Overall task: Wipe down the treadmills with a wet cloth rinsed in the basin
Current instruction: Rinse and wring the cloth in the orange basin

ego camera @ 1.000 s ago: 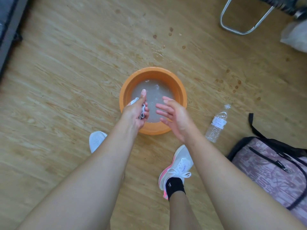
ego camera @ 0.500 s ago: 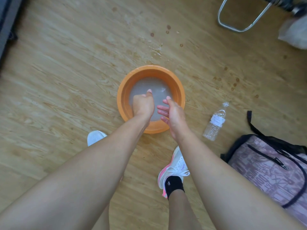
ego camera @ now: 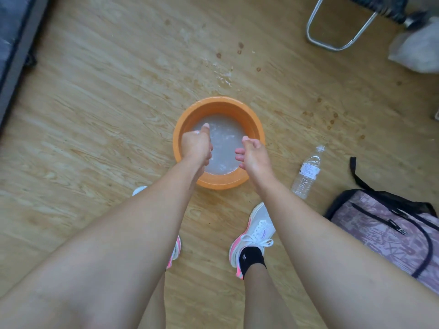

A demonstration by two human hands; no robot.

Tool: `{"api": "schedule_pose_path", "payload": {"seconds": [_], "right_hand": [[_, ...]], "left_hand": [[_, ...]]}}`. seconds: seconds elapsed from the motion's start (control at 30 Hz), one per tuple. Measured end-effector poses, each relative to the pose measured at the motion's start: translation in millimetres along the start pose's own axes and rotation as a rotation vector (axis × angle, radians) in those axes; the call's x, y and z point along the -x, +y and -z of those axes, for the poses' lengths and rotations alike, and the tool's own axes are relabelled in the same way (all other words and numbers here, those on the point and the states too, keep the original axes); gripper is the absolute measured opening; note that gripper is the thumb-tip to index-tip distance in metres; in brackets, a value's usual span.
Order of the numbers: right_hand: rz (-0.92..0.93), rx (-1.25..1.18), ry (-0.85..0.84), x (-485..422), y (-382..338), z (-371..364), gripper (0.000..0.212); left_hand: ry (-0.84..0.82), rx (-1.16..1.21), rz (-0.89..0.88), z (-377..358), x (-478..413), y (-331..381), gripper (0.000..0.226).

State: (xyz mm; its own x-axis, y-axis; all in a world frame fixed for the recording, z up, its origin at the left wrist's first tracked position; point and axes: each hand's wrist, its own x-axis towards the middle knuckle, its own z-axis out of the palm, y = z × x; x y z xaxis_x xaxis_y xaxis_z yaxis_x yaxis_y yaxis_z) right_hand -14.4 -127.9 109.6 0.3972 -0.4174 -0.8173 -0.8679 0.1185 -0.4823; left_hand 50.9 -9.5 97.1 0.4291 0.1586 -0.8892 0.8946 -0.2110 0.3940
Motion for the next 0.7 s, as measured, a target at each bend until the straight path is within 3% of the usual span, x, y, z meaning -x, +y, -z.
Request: {"api": "schedule_pose_path", "payload": {"seconds": [0.2,0.4,0.53,0.7], "right_hand": [[0.213,0.3,-0.045,103,-57,29,0.035],[0.233,0.125,-0.108,280,-159,74,0.039],[0.165,-0.003,-0.136,388,-215,108,0.036],[0.432,0.363,-0.128,481,-260,124,0.026]], "left_hand": [[-0.181,0.193,0.011,51,98,35,0.049],[-0.374,0.242,-0.162,105,300,94,0.049],[-0.326,0.24,-0.296,153,427,125,0.04],[-0.176,-0.084,-0.38,236,511,128,0.021]]}}
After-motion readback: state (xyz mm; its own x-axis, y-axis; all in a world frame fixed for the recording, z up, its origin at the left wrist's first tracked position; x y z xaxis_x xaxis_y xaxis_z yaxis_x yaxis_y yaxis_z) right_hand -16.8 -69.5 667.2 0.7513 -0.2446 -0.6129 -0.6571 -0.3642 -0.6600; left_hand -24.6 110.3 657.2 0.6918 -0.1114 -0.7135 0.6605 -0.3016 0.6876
